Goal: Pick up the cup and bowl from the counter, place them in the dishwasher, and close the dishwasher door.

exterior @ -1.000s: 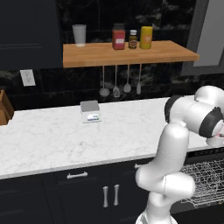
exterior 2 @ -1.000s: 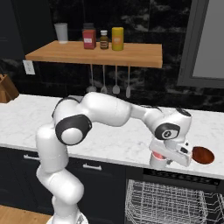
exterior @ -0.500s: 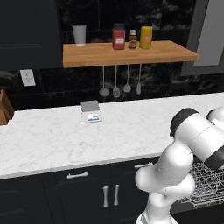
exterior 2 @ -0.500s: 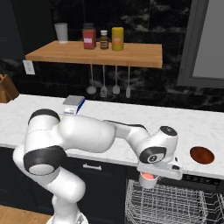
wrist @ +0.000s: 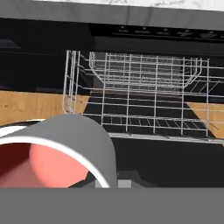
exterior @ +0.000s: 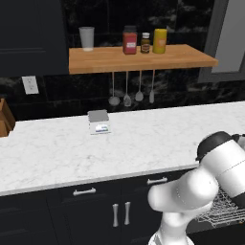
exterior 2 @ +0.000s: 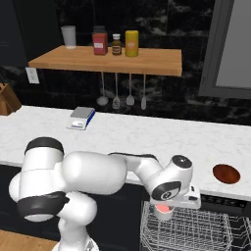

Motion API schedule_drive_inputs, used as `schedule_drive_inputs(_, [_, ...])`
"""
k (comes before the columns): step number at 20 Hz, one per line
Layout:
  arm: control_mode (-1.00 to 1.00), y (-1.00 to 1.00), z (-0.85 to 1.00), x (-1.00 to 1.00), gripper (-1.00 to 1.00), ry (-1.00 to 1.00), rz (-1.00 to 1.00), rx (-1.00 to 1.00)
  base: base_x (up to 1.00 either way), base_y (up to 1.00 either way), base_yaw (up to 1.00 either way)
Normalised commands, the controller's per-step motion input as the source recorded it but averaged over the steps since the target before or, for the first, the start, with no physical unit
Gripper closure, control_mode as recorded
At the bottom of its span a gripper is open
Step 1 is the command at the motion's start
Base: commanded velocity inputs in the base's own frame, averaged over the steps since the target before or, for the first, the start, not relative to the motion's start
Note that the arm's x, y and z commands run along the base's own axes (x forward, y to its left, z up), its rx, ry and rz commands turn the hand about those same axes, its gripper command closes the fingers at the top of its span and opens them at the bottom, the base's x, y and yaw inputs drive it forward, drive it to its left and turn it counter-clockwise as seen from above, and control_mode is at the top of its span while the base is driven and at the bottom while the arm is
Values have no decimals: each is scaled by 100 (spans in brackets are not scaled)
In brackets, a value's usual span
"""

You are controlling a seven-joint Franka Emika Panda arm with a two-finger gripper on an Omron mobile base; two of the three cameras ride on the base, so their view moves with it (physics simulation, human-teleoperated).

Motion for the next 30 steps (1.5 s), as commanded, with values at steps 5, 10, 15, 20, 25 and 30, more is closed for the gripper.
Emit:
schedule_drive_inputs(5, [-100, -10, -3, -21, 100, -15, -4, 7, 0, 0, 0])
schedule_drive_inputs(10, [-100, -12, 0, 1, 100, 5, -26, 0, 0, 0, 0])
schedule_drive_inputs(15, [-100, -16, 0, 4, 100, 6, -40, 3, 0, 0, 0])
schedule_drive_inputs(20, [-100, -2, 0, 0, 100, 0, -33, 4, 0, 0, 0])
schedule_drive_inputs(25, [-100, 29, -9, 0, 100, 0, -3, -6, 0, 0, 0])
schedule_drive_inputs(30, [-100, 23, -58, -10, 100, -2, 0, -4, 0, 0, 0])
